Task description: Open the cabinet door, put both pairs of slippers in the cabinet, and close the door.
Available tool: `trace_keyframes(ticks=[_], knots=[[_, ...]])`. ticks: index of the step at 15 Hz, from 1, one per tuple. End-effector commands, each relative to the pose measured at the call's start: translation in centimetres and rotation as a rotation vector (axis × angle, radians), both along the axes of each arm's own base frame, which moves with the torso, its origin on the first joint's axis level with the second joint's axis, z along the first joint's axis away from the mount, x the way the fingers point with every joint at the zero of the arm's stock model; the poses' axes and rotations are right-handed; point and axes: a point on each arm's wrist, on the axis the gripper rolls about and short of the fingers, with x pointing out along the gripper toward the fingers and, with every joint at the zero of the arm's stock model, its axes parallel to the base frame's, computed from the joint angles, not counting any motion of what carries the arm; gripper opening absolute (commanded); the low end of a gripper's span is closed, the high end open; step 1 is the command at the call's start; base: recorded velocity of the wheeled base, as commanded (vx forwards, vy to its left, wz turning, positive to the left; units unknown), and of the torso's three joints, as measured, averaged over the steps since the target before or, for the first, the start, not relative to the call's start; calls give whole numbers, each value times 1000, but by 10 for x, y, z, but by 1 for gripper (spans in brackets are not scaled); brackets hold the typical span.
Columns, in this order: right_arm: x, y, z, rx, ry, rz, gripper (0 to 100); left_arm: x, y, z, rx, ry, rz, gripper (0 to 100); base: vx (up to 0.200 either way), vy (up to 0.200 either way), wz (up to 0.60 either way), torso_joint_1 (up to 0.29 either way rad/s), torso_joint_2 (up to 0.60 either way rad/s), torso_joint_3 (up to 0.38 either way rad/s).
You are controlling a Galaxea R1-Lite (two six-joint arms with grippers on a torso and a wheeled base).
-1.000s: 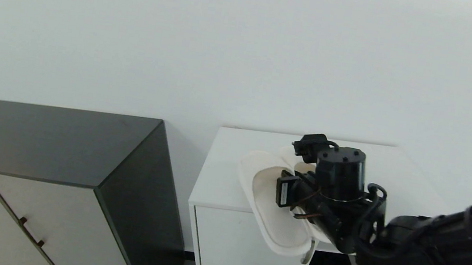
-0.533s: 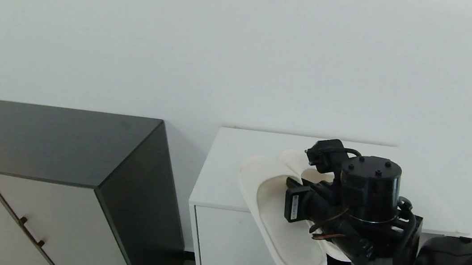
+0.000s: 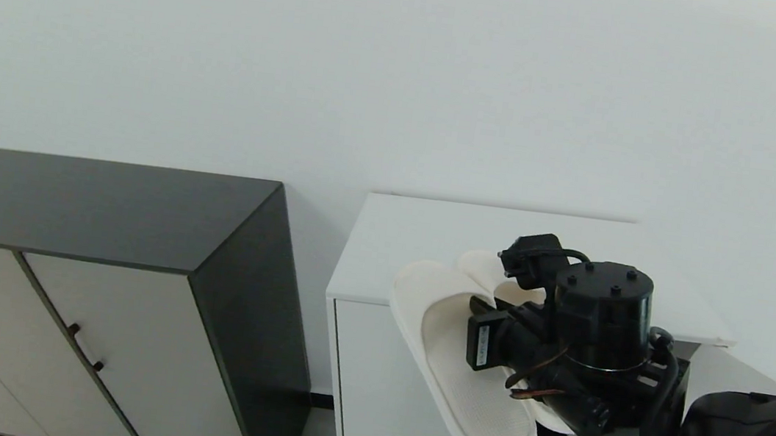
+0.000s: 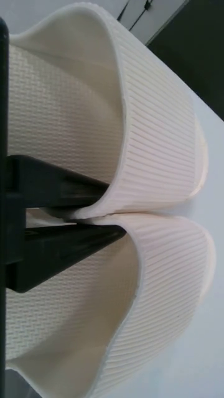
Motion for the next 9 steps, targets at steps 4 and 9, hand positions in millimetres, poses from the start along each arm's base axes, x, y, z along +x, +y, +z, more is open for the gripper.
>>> trace_keyframes(ticks=[4, 9], knots=[[2, 4, -12, -25, 26, 3, 0, 0, 0, 0, 0, -1, 0, 0, -200, 0, 0, 4, 4, 1], [4, 8, -23, -33, 32, 6, 0, 0, 0, 0, 0, 0, 0, 0, 0, 0, 0, 0, 0, 0]])
